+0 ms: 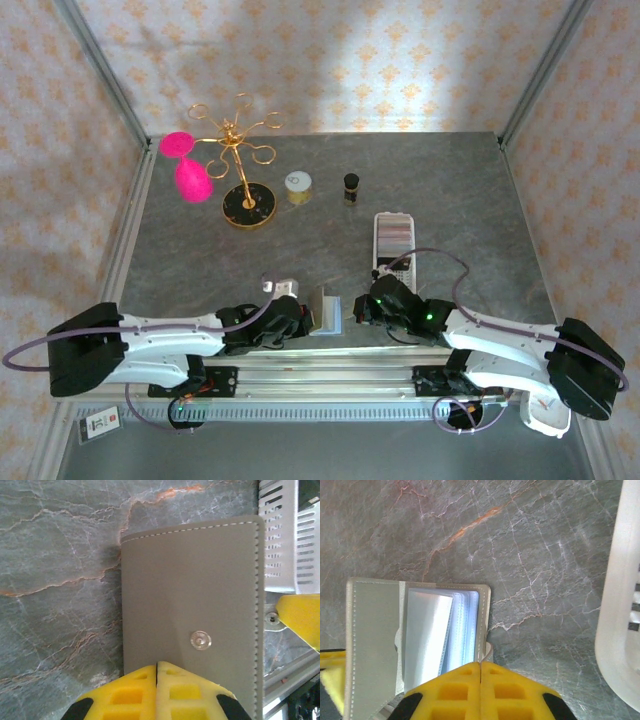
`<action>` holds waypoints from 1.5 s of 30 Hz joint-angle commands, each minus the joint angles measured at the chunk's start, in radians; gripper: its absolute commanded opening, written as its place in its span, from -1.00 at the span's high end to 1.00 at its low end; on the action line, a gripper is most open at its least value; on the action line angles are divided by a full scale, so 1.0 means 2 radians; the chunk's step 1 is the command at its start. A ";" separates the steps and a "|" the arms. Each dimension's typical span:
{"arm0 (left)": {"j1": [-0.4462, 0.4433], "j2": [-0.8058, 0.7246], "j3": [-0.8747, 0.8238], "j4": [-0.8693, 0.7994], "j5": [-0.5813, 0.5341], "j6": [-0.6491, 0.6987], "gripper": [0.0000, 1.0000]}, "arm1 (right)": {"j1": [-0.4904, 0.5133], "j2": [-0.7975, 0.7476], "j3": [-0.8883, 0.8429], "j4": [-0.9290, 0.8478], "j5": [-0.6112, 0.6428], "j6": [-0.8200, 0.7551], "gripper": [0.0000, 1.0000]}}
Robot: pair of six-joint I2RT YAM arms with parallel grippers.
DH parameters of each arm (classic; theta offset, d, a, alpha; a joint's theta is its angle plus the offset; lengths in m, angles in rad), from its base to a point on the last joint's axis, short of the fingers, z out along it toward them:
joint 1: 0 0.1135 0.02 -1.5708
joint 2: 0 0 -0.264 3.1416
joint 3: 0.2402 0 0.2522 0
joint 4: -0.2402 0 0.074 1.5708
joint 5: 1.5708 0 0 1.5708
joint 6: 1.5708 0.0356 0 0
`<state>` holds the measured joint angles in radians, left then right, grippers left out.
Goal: Put the credit cards into the card holder
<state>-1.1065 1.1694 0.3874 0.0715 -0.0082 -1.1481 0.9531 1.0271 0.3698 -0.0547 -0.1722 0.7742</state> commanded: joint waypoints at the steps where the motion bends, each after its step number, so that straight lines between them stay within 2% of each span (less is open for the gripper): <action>1: -0.004 -0.003 -0.005 0.017 -0.004 -0.008 1.00 | 0.004 -0.001 0.014 -0.003 0.010 0.003 1.00; 10: -0.012 0.095 0.042 0.048 0.022 0.015 1.00 | 0.003 0.002 0.018 0.011 -0.010 0.003 1.00; 15: -0.014 0.135 0.038 0.058 0.030 0.010 1.00 | 0.004 0.010 0.018 0.030 -0.033 0.000 1.00; 32: -0.016 0.122 0.011 0.063 0.024 -0.005 1.00 | 0.005 0.120 0.063 0.067 -0.052 -0.014 1.00; 45: -0.016 0.123 0.011 0.065 0.023 -0.004 1.00 | 0.028 0.161 0.096 0.005 0.018 -0.023 1.00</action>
<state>-1.1259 1.4086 0.4366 0.2535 0.0261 -1.1545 1.0039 1.3510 0.5426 0.0086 -0.2123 0.7433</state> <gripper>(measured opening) 0.049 0.050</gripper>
